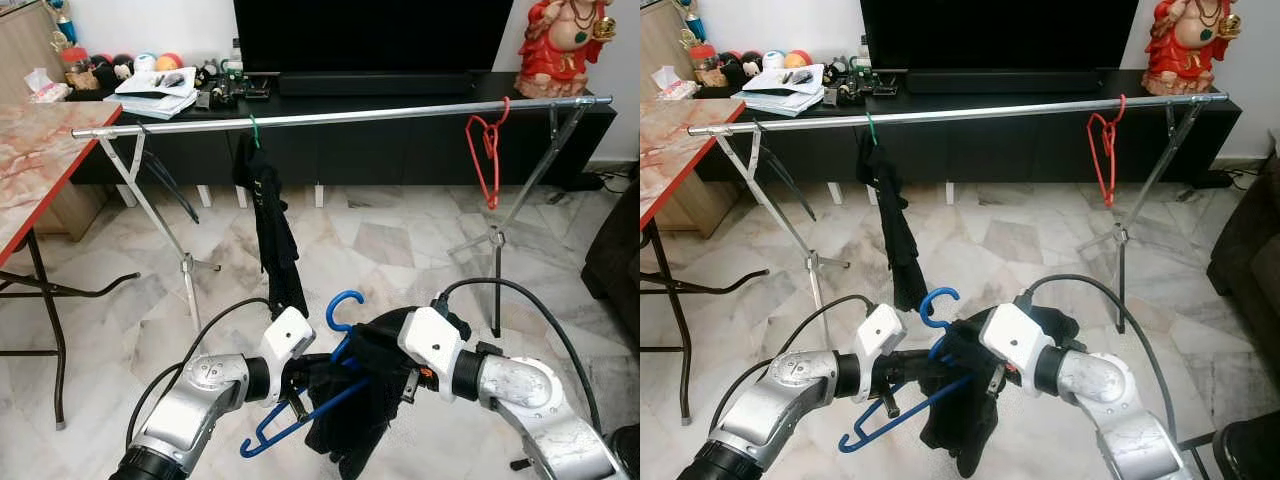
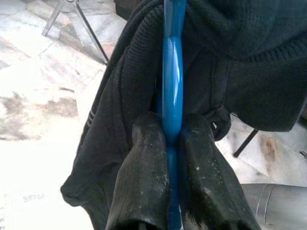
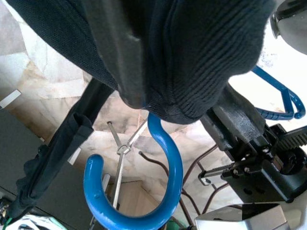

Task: Hang hanger

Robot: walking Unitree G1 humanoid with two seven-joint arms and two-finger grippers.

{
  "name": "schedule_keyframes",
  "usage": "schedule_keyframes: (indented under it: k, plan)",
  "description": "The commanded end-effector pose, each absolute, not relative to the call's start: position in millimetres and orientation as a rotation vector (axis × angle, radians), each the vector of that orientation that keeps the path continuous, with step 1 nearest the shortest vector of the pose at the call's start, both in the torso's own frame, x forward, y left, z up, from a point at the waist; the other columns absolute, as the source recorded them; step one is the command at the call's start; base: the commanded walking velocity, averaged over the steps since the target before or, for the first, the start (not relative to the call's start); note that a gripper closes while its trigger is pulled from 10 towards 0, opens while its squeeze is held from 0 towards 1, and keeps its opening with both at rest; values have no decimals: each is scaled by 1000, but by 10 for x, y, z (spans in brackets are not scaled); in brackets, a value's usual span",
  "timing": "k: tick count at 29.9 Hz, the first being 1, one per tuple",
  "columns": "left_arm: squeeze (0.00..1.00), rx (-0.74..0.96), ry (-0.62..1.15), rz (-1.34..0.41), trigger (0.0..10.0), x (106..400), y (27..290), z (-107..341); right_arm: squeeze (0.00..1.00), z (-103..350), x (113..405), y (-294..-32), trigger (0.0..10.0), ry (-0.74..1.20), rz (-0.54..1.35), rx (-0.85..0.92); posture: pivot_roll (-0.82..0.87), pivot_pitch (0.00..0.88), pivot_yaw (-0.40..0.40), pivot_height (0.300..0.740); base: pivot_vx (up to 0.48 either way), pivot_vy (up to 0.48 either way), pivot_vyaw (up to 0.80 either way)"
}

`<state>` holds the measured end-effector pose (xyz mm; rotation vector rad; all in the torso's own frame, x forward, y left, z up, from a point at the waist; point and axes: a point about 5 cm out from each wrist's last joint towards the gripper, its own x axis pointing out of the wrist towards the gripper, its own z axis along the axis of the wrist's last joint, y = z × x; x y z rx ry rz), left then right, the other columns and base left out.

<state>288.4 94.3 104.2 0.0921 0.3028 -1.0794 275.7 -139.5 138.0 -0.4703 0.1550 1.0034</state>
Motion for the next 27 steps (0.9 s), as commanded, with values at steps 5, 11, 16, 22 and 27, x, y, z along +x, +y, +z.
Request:
schedule_keyframes:
  k: [5,11,16,22,27]
  plan:
    - [0,72,221,-1040,10000,2969,977,1174,1000,1325,2705,-1363,10000,193,1044,-505,-95,98,16,740,0,0,0]
    - [0,69,217,-1035,10000,2975,973,1177,1000,1276,2699,-1391,10000,229,1041,-549,-97,96,16,740,0,0,0]
    - [0,67,214,-1027,10000,2988,970,1179,1000,1242,2678,-1420,10000,260,1047,-577,-99,94,17,740,0,0,0]
    - [0,67,206,-1015,10000,3011,964,1179,1000,1183,2615,-1458,10000,316,1078,-627,-104,90,16,740,0,0,0]
    - [0,68,198,-1000,10000,3026,959,1181,1000,1113,2564,-1505,10000,383,1101,-681,-105,92,13,740,0,0,0]
